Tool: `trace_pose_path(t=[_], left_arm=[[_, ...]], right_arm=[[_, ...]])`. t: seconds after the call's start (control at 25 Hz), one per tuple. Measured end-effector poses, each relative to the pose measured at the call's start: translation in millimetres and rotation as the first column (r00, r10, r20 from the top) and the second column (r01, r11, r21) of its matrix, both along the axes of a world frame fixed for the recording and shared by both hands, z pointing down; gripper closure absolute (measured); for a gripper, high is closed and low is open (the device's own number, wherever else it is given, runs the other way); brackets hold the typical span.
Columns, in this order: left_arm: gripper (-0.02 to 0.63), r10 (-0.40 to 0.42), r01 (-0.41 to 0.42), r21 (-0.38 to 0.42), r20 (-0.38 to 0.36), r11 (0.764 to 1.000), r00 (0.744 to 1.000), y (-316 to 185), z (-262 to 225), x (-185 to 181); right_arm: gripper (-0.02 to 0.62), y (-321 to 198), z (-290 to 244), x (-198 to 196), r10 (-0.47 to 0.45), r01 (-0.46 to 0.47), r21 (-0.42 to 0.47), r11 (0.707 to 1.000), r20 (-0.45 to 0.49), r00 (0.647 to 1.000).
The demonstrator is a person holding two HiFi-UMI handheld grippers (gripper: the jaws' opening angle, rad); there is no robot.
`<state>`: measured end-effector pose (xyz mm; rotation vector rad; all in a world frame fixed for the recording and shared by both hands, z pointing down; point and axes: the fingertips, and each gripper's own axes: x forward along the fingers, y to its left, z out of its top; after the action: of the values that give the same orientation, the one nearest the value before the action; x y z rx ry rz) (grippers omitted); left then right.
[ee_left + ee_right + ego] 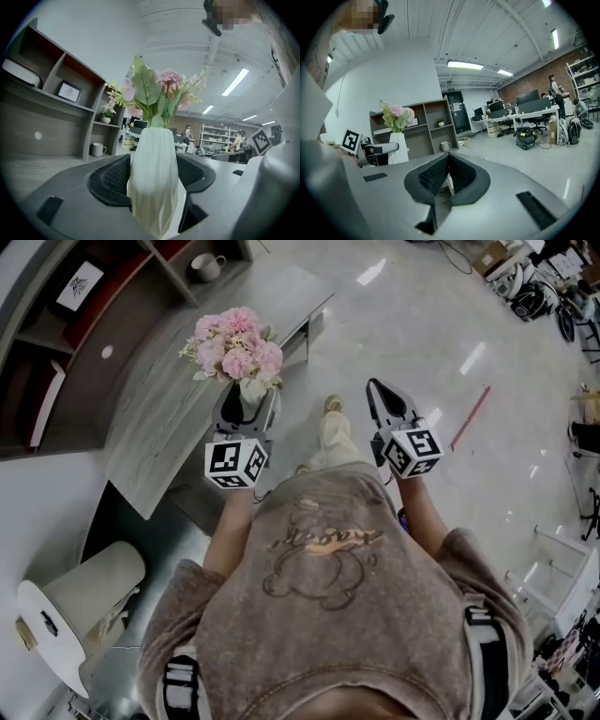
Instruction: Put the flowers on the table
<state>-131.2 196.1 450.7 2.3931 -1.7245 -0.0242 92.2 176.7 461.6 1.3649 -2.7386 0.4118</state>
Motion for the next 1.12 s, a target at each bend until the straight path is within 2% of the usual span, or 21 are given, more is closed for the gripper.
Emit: trace_pose_path(t=[0.4,0.76,0.92,1.12], left_arm=[[0.290,-0.004,0.004,0.000,0.015,1.000,1.000,-79.7,1.7,6.0],[0.290,-0.039,0.040,-0.004,0.019,0.999,0.999,-174.2,-16.8,13.9],[0.290,-0.058,0.058,-0.009,0.016,0.998,0.998,-201.5,-16.6,14.3],[0.290,-0.081,0.081,-0.003,0.017,0.997,0.997,-254.0,-20.7,25.4]], right_arm=[[0.598,-89.3,2.6,-4.5,-0.046,0.046,0.001,0.999,0.010,0.999],[0.598,-194.8,-15.7,-4.3,-0.108,0.108,0.004,0.994,0.020,0.994],[0.598,-226.0,-18.5,-6.9,-0.137,0.137,0.006,0.991,0.019,0.990],[0.598,-282.0,-22.9,4.6,-0.163,0.163,0.004,0.987,0.018,0.986]])
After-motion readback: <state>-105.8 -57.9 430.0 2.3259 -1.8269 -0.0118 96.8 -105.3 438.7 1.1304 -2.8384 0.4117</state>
